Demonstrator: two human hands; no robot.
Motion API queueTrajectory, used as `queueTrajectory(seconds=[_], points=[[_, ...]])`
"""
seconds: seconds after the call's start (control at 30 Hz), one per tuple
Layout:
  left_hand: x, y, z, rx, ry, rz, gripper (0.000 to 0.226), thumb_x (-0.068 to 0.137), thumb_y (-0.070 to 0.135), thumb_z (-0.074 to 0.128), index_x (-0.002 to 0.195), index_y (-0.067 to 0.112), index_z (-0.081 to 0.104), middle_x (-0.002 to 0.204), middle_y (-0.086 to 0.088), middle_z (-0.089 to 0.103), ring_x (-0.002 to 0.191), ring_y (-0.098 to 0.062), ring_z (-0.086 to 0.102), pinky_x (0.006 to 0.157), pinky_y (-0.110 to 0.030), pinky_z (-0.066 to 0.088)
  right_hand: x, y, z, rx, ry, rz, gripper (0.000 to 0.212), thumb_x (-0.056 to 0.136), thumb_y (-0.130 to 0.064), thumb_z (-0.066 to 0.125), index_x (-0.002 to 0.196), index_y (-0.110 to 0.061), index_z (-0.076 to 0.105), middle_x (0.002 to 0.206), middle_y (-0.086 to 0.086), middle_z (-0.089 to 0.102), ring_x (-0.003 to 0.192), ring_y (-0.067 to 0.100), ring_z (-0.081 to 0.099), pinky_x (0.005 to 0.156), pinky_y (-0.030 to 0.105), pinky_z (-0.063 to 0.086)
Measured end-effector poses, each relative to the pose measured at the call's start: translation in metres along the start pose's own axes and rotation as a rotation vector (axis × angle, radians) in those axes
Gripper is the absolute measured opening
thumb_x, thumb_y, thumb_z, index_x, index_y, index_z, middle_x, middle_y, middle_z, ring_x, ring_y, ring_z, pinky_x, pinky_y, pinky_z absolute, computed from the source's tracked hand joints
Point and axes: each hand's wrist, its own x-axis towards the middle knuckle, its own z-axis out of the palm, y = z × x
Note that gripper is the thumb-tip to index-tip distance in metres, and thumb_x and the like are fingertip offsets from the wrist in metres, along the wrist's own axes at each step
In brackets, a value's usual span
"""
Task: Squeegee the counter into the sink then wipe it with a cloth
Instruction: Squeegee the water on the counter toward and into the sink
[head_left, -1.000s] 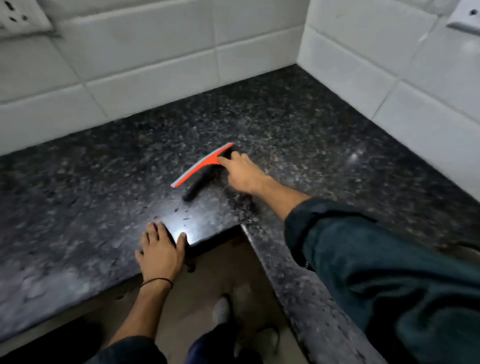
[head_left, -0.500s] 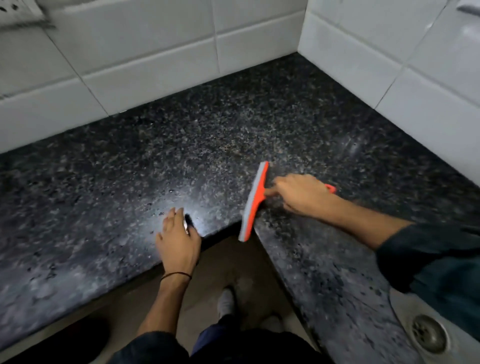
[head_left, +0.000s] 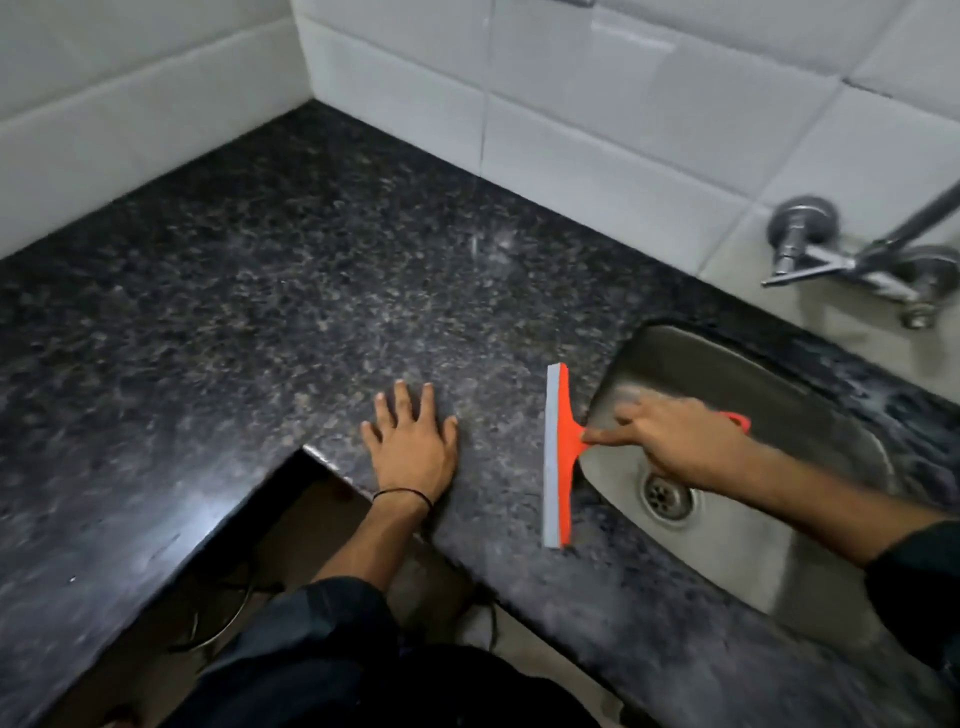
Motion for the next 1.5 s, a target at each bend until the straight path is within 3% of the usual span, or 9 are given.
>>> queueTrajectory(seconds=[0.13,0.3,0.47,0.57,0.7,0.83,1.1,1.3,1.5], points=[[0.000,0.008,0.004,0.037,-0.053,-0.020,0.067,0.099,0.056,0.026,0.156,0.025,0.009,0.165,-0.009,-0.003,0.150,-0.039,-0.006,0.118,-0.062,0.002,-0.048,0.056,0.016,-0.205,0.042,-0.047,0.065,0.073,-0.019,0.042,0.129,-0.051,0.055,0.085,-0.011,0.055,0.072,0.015,0.055,0.052,0.030,0.041],[0.001,0.007,-0.002,0.109,-0.103,0.005,0.070,0.099,0.058,0.024,0.156,0.026,0.003,0.165,-0.010,-0.007,0.149,-0.041,-0.007,0.118,-0.061,0.006,-0.052,0.087,-0.003,-0.239,0.005,0.000,0.065,0.077,-0.020,0.063,0.134,-0.050,0.052,0.099,-0.008,0.059,0.086,0.020,0.057,0.066,0.036,0.048],[0.006,0.001,-0.010,0.123,-0.143,0.032,0.068,0.099,0.056,0.029,0.156,0.029,0.006,0.165,-0.007,-0.003,0.150,-0.039,-0.002,0.117,-0.059,0.012,-0.015,0.039,-0.015,-0.018,0.179,-0.062,0.072,0.068,-0.014,0.051,0.133,-0.043,0.056,0.092,-0.004,0.058,0.080,0.024,0.054,0.061,0.038,0.049],[0.012,-0.008,-0.013,0.106,-0.144,0.069,0.062,0.101,0.047,0.035,0.156,0.031,0.012,0.166,-0.004,0.001,0.151,-0.037,0.002,0.117,-0.057,0.019,0.003,-0.008,-0.015,0.125,0.147,-0.134,0.070,0.070,-0.015,0.051,0.135,-0.042,0.055,0.095,-0.002,0.058,0.087,0.024,0.055,0.070,0.039,0.050],[0.013,-0.022,-0.018,0.060,-0.125,0.132,0.057,0.103,0.032,0.038,0.155,0.030,0.017,0.165,-0.002,0.007,0.151,-0.032,0.007,0.119,-0.048,0.022,0.011,-0.054,-0.016,0.310,0.100,-0.159,0.047,0.087,-0.034,0.049,0.132,-0.043,0.057,0.095,-0.001,0.058,0.092,0.021,0.055,0.076,0.037,0.044],[0.012,-0.030,-0.021,0.025,-0.125,0.162,0.055,0.103,0.026,0.036,0.155,0.029,0.017,0.165,0.001,0.006,0.152,-0.026,0.006,0.120,-0.043,0.020,0.012,-0.072,-0.003,0.287,0.054,-0.165,0.039,0.096,-0.037,0.048,0.134,-0.044,0.054,0.102,0.000,0.061,0.100,0.023,0.058,0.077,0.039,0.045],[0.013,-0.036,-0.028,-0.012,-0.195,0.200,0.056,0.103,0.025,0.035,0.156,0.026,0.016,0.165,-0.001,0.004,0.152,-0.028,0.003,0.122,-0.045,0.015,-0.027,-0.026,-0.001,0.251,-0.096,-0.059,0.039,0.093,-0.035,0.048,0.130,-0.045,0.058,0.101,-0.003,0.065,0.094,0.025,0.063,0.075,0.038,0.049],[0.010,-0.038,-0.032,0.007,-0.197,0.235,0.058,0.101,0.025,0.038,0.156,0.024,0.016,0.165,-0.003,0.004,0.152,-0.029,0.005,0.121,-0.045,0.018,-0.091,0.028,-0.018,-0.265,-0.543,0.197,0.034,0.091,-0.043,0.049,0.122,-0.034,0.062,0.118,-0.004,0.067,0.109,0.023,0.062,0.091,0.033,0.047],[0.004,-0.036,-0.028,0.027,-0.161,0.250,0.061,0.100,0.030,0.038,0.156,0.019,0.016,0.165,-0.007,0.005,0.151,-0.032,0.006,0.121,-0.044,0.016,-0.109,0.024,-0.010,-0.226,-0.443,0.441,0.032,0.089,-0.052,0.052,0.118,-0.044,0.065,0.109,-0.008,0.071,0.107,0.016,0.064,0.090,0.028,0.043]])
